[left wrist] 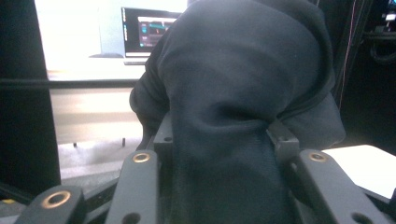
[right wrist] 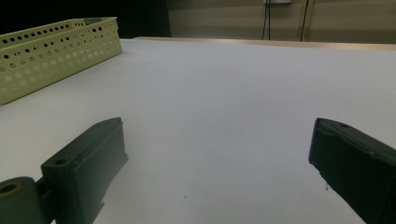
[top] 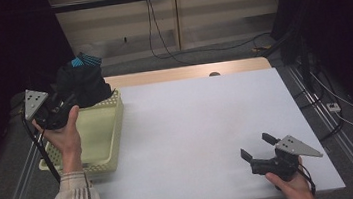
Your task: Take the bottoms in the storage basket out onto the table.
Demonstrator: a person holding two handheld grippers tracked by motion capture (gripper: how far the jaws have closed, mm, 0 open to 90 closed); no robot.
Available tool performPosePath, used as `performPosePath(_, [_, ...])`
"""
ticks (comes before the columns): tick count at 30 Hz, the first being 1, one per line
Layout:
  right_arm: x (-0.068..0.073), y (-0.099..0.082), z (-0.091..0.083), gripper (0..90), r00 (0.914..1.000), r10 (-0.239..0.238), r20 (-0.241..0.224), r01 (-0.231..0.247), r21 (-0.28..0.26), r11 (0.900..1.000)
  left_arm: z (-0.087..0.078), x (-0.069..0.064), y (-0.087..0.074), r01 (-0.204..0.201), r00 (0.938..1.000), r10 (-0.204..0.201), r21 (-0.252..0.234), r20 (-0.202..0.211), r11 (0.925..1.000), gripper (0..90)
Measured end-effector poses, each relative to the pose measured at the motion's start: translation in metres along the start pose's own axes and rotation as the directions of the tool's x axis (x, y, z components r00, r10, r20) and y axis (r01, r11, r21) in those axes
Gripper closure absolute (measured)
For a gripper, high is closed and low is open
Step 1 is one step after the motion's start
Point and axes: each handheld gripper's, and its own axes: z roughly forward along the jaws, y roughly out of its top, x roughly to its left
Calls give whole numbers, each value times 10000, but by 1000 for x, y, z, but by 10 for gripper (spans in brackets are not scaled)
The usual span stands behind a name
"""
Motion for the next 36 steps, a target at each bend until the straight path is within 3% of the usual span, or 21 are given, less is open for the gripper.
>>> performPosePath(4, [0,0,0,37,10000,3,6,-3,2,10000,-2,-1,2,76,9998,-74,-128,168,9999,584])
performPosePath(7, [0,0,0,38,10000,-15,3,15,7,10000,-3,-1,3,293,9980,-269,-410,571,9987,585])
performPosePath(14, [0,0,0,38,10000,4,15,-4,-4,10000,-8,-5,7,85,9992,-52,-814,405,9966,585])
performPosePath(18, [0,0,0,38,10000,-17,13,17,11,10000,-11,-7,9,200,9992,-162,-1059,364,9942,585])
performPosePath(27, [0,0,0,38,10000,-13,12,13,7,10000,-15,-17,18,25,9994,15,-1148,348,9934,586])
performPosePath(36, [0,0,0,38,10000,-14,16,14,2,10000,-15,-29,27,44,9940,76,-1091,1089,9940,586])
